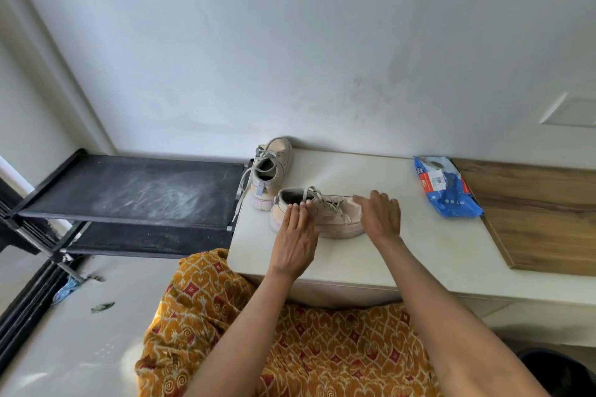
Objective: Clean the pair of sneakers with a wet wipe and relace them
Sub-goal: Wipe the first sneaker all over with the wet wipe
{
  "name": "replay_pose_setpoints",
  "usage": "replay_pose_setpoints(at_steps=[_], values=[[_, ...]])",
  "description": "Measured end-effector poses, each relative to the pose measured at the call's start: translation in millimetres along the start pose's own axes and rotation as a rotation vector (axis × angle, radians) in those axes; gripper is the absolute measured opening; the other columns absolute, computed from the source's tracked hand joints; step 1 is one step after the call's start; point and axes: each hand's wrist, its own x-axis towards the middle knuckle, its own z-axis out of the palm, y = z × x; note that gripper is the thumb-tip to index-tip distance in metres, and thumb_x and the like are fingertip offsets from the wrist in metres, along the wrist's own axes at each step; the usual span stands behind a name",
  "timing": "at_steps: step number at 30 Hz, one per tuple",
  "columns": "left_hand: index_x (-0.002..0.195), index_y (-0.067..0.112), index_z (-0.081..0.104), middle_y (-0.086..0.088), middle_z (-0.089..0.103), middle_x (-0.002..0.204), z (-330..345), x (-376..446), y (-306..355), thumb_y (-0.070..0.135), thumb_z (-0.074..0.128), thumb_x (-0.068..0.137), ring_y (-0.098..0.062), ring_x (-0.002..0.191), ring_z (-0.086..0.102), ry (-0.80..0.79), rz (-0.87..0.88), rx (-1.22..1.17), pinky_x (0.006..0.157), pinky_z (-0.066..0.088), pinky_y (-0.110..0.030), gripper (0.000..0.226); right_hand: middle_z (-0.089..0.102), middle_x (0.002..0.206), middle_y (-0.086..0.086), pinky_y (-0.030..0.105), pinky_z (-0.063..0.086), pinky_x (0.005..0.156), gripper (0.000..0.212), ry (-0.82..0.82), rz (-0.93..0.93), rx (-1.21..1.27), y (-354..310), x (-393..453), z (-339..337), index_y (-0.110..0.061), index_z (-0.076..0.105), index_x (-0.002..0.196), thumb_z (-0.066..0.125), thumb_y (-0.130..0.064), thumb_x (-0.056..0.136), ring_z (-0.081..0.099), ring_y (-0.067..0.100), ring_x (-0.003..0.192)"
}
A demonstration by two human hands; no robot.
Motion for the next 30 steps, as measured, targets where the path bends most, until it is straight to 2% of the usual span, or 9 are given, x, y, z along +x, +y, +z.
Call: replay_pose_setpoints(at_steps=[2,6,9,12,16,21,25,28,30], values=[[0.135,-0.009,0.028,-0.025,0.053,0.128,1.1,-0.3,2.9,0.028,0.031,0.091,-0.038,0.119,0.051,-0.005,-0.022,-0.032,0.108,0.030,-0.047,0.058,0.058,0.108,0.009,0.037,0.044,0.081,0.039,-0.049,0.116,0.205,-6.5,6.1,-10.1,-0.033,0.056,0.127,0.047,-0.014,0.094,0.059,0.030,0.098],[0.138,-0.009,0.022,-0.026,0.047,0.135,5.5,-3.6,5.0,0.026,0.030,0.092,-0.039,0.126,0.045,0.006,-0.045,-0.055,0.114,0.024,-0.045,0.058,0.060,0.099,0.008,0.035,0.049,0.073,0.038,0.017,-0.122,0.407,-40.5,-14.7,-4.1,-0.022,0.059,0.125,0.055,-0.008,0.089,0.060,0.028,0.090],[0.139,-0.009,0.022,-0.027,0.045,0.137,8.4,-5.0,2.1,0.025,0.030,0.092,-0.039,0.128,0.043,-0.005,-0.043,-0.043,0.113,0.017,-0.045,0.058,0.061,0.088,0.007,0.032,0.053,0.058,0.042,0.190,-0.117,0.286,-37.1,-46.2,19.6,-0.014,0.066,0.113,0.064,0.003,0.074,0.060,0.027,0.075],[0.137,-0.008,0.024,-0.025,0.047,0.136,7.1,-2.9,2.2,0.024,0.030,0.091,-0.038,0.127,0.045,-0.018,-0.033,-0.021,0.115,0.023,-0.045,0.057,0.061,0.081,0.004,0.031,0.045,0.056,0.031,0.303,-0.224,-0.001,-8.6,-48.0,24.0,-0.021,0.072,0.099,0.058,-0.007,0.076,0.059,0.024,0.072],[0.137,-0.007,0.024,-0.024,0.047,0.136,4.3,-5.0,2.5,0.023,0.029,0.090,-0.037,0.126,0.046,-0.028,-0.034,-0.003,0.110,0.025,-0.046,0.057,0.062,0.078,0.005,0.031,0.044,0.058,0.033,0.175,-0.087,-0.014,7.9,-25.1,8.5,-0.026,0.075,0.090,0.077,-0.004,0.065,0.059,0.027,0.075],[0.137,-0.009,0.023,-0.025,0.048,0.135,2.0,-5.1,6.7,0.024,0.035,0.088,-0.038,0.125,0.046,-0.034,-0.054,0.009,0.110,0.026,-0.046,0.061,0.064,0.093,0.010,0.037,0.050,0.071,0.026,0.108,-0.022,0.263,-36.2,-34.5,15.4,-0.012,0.069,0.100,0.063,-0.001,0.078,0.058,0.031,0.089],[0.135,-0.010,0.032,-0.024,0.050,0.133,-0.8,-4.6,4.8,0.025,0.032,0.088,-0.037,0.124,0.048,-0.052,-0.027,0.050,0.109,0.027,-0.044,0.059,0.066,0.089,0.006,0.032,0.048,0.061,0.036,0.186,-0.138,0.134,-4.5,-48.5,28.0,-0.016,0.071,0.100,0.074,0.001,0.069,0.061,0.025,0.077],[0.134,-0.009,0.033,-0.024,0.051,0.132,-0.7,-5.1,3.5,0.024,0.031,0.088,-0.037,0.123,0.049,-0.057,-0.013,0.066,0.108,0.028,-0.044,0.057,0.066,0.087,0.008,0.032,0.048,0.061,0.032,0.154,-0.044,0.114,14.7,-34.9,18.4,-0.013,0.073,0.092,0.076,0.005,0.065,0.060,0.027,0.078],[0.134,-0.010,0.032,-0.024,0.051,0.132,0.6,-5.4,3.2,0.023,0.031,0.087,-0.037,0.123,0.049,-0.050,-0.006,0.071,0.108,0.028,-0.045,0.057,0.063,0.093,0.012,0.035,0.047,0.067,0.023,0.090,0.045,0.165,12.4,-21.0,10.5,-0.010,0.072,0.094,0.069,0.003,0.074,0.057,0.030,0.090]])
